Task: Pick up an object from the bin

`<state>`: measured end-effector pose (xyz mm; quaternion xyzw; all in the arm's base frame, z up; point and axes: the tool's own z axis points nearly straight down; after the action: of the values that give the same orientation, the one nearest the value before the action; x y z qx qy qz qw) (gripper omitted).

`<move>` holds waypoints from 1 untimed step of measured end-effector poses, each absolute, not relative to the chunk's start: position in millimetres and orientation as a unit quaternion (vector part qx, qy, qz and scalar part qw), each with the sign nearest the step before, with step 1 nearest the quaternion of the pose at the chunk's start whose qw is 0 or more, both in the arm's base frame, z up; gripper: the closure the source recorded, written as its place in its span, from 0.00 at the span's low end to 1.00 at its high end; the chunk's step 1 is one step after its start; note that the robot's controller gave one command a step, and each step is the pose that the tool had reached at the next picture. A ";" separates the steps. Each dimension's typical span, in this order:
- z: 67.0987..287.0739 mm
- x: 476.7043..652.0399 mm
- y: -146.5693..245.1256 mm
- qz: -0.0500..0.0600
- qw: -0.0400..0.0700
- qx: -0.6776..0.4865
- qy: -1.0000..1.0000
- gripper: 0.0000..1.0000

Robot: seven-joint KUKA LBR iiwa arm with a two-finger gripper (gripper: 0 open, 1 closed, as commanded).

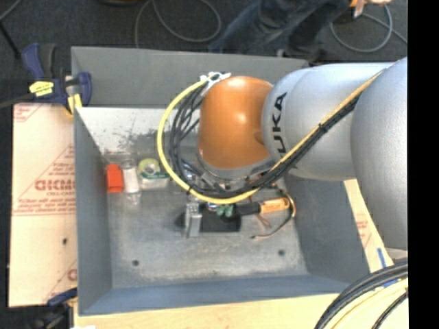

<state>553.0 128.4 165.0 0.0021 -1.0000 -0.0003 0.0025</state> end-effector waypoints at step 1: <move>169.7 554.4 127.9 -0.001 -0.001 0.001 -1.000 0.00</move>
Offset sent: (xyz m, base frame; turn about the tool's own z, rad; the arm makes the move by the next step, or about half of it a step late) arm 0.0054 -0.0886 -0.0435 0.1124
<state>554.4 127.9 169.7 0.0007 -1.0000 -0.0009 -0.0012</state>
